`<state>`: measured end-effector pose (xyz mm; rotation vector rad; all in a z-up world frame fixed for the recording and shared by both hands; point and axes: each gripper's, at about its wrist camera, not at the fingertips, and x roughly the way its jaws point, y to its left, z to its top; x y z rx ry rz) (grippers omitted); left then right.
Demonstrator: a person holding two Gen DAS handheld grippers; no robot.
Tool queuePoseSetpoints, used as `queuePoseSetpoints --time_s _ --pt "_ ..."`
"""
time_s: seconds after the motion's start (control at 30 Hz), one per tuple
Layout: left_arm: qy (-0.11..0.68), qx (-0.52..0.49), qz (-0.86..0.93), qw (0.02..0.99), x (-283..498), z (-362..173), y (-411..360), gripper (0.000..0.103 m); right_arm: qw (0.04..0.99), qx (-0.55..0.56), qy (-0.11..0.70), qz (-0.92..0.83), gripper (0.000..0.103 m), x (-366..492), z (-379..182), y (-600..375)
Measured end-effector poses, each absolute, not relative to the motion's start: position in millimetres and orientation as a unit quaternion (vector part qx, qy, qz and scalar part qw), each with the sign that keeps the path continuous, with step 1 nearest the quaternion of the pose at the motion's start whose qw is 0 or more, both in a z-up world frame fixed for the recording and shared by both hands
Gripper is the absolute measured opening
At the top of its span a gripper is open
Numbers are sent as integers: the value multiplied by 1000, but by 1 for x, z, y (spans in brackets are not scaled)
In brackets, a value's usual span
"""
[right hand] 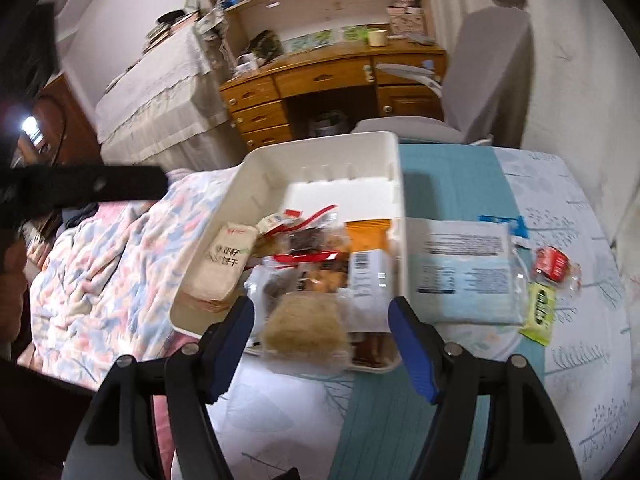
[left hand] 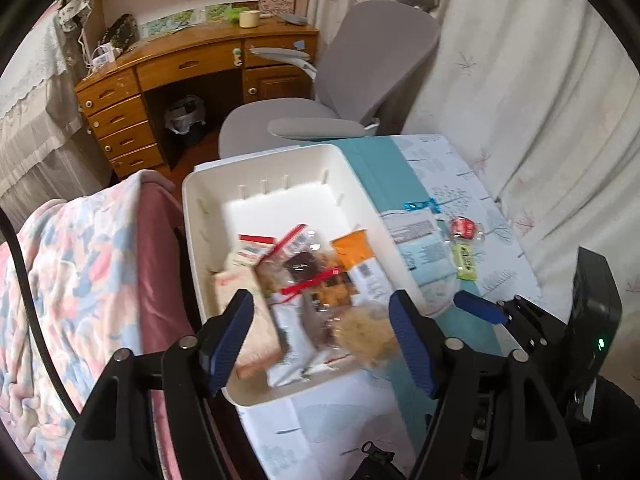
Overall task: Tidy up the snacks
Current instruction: 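Carry both packs into the white tray and open both tools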
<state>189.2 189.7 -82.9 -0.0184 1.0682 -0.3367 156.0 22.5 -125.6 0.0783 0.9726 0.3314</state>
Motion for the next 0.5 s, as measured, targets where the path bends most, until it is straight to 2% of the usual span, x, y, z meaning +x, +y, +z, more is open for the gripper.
queuePoseSetpoints --time_s 0.5 --pt "519 -38 -151 841 176 -84 87 79 854 87 496 134 70 164 -119 -95"
